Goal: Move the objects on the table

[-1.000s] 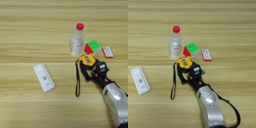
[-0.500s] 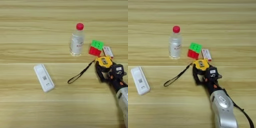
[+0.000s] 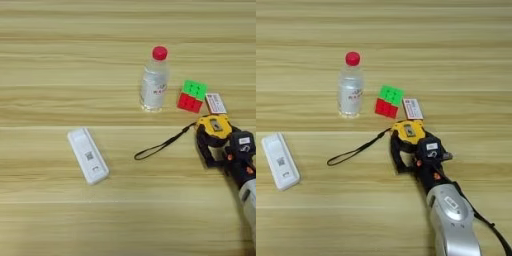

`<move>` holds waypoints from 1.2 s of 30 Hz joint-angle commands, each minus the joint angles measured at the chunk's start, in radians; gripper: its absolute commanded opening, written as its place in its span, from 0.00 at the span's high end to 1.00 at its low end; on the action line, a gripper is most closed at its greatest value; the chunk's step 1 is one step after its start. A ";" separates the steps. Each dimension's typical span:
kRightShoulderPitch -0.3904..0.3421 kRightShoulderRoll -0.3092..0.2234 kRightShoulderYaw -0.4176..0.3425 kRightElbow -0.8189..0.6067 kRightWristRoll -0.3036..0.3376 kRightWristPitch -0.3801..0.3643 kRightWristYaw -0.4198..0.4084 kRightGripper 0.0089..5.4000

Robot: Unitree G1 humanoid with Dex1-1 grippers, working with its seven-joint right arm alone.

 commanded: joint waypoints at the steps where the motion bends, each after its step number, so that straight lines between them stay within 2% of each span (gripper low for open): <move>1: -0.033 -0.014 -0.006 -0.046 0.002 -0.013 -0.015 0.00; 10: -0.024 -0.012 -0.001 -0.082 -0.005 -0.028 -0.020 0.00; 18: 0.000 -0.024 -0.012 -0.213 -0.001 -0.057 -0.022 0.00; 23: 0.025 -0.020 -0.002 -0.305 0.012 -0.043 -0.016 0.00; 30: 0.061 -0.008 0.067 -0.387 0.019 -0.018 0.018 0.00; 36: 0.070 0.015 0.183 -0.419 0.025 0.020 0.066 0.00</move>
